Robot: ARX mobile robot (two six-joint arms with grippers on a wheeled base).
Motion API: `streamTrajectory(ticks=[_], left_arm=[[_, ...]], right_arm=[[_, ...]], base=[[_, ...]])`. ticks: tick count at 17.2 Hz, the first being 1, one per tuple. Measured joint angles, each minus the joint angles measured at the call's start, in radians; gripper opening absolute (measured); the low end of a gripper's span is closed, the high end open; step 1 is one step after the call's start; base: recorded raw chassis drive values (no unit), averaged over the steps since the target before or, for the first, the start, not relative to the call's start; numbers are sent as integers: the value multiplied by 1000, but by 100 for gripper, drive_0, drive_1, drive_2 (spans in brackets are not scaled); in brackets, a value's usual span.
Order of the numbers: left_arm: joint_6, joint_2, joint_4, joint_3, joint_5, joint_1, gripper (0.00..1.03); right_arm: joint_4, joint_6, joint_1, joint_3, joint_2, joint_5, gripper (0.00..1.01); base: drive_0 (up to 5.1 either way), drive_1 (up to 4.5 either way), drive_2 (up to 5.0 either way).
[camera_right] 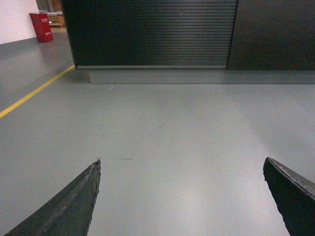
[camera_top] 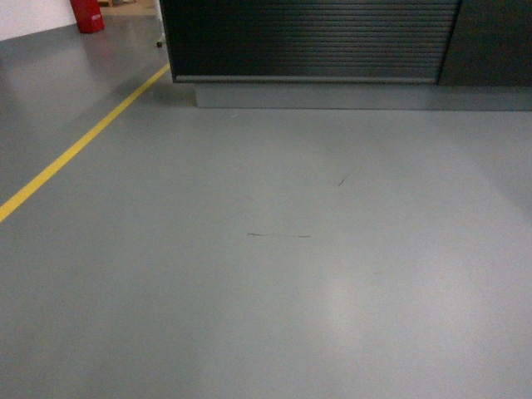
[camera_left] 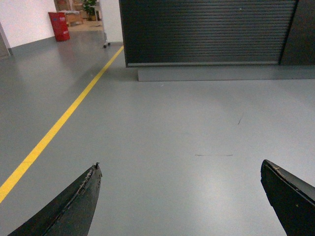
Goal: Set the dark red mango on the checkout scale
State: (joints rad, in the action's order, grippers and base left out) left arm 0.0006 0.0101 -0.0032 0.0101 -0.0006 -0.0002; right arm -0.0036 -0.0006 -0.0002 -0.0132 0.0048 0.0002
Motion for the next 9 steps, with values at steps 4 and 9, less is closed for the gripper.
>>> streamTrajectory(ticks=[4, 9], left_arm=[[0, 0, 0, 0, 0, 0, 98], [0, 0, 0, 0, 0, 0, 98]], right_arm=[[0, 0, 0, 0, 0, 0, 98], [0, 0, 0, 0, 0, 0, 98]], base=[[0, 0, 0], [0, 0, 0]])
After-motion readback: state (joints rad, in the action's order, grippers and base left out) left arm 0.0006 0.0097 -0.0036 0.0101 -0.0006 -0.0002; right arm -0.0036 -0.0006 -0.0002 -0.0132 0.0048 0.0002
